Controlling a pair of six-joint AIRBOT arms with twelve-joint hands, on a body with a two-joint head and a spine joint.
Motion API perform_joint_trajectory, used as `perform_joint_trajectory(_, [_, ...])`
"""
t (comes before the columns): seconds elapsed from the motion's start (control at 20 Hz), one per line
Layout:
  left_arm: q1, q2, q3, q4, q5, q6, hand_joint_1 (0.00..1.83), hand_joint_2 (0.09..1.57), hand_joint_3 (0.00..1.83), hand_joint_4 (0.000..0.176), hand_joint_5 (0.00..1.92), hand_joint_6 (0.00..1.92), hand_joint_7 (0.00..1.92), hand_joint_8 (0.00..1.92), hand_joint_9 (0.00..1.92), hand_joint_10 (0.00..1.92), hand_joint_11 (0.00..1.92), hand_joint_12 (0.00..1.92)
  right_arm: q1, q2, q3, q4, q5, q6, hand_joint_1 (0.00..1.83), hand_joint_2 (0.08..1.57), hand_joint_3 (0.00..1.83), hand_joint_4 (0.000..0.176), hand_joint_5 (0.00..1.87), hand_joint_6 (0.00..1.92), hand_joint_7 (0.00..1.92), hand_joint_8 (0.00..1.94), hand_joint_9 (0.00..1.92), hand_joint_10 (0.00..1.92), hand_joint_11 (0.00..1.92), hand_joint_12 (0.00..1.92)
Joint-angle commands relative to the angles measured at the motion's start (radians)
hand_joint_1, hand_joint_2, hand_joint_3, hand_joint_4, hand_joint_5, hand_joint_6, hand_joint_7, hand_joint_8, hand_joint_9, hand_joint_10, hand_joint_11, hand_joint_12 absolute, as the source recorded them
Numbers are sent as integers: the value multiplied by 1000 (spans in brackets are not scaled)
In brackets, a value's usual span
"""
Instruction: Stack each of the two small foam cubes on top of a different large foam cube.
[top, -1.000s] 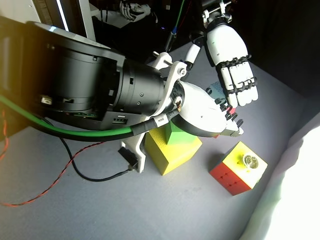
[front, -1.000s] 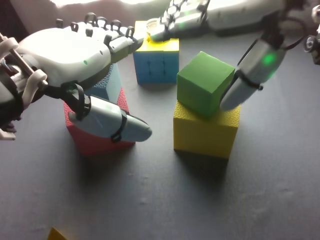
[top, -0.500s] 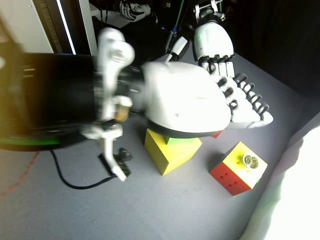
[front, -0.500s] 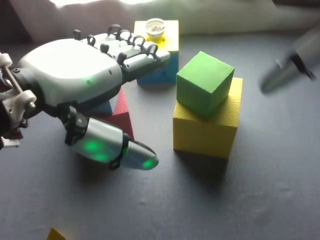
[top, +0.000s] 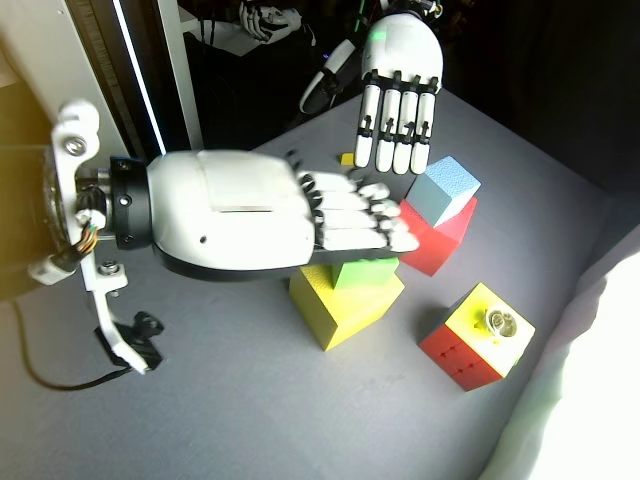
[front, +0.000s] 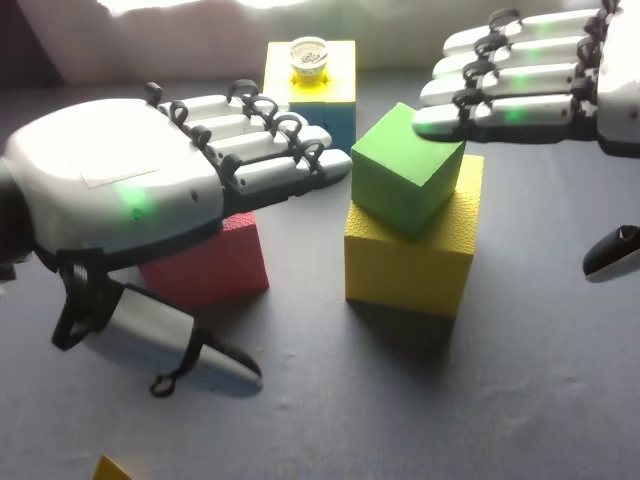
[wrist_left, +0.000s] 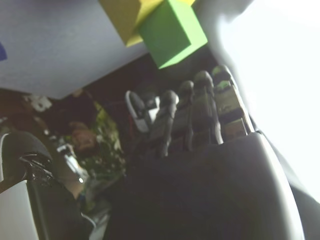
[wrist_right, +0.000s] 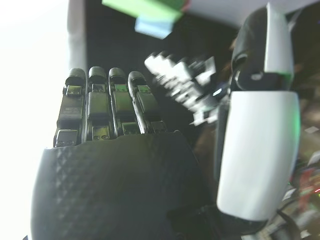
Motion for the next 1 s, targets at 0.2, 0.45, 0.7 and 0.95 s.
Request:
perform_joint_trajectory(0.2, [-35, 9, 11, 73, -129, -84, 430, 889, 4, 0, 0, 0, 0, 0, 0, 0, 0, 0, -51, 14, -59, -5, 62, -3, 791, 875, 17, 0, 0, 0, 0, 0, 0, 0, 0, 0])
perform_joint_trajectory(0.45, [-35, 8, 12, 75, -133, -84, 390, 913, 11, 0, 0, 0, 0, 0, 0, 0, 0, 0, -108, 15, -96, -24, 180, -56, 842, 876, 10, 0, 0, 0, 0, 0, 0, 0, 0, 0])
perform_joint_trajectory(0.7, [-35, 6, 13, 75, -136, -84, 363, 949, 19, 0, 0, 0, 0, 0, 11, 4, 0, 0, -156, 24, -97, 14, 337, -97, 776, 1048, 0, 0, 21, 4, 33, 5, 34, 7, 8, 174])
perform_joint_trajectory(0.95, [-35, 4, 13, 66, -140, -83, 371, 1018, 4, 0, 313, 25, 488, 38, 465, 37, 0, 1194, -133, 43, -97, 143, 413, -130, 788, 1142, 7, 0, 233, 17, 228, 14, 204, 24, 0, 602])
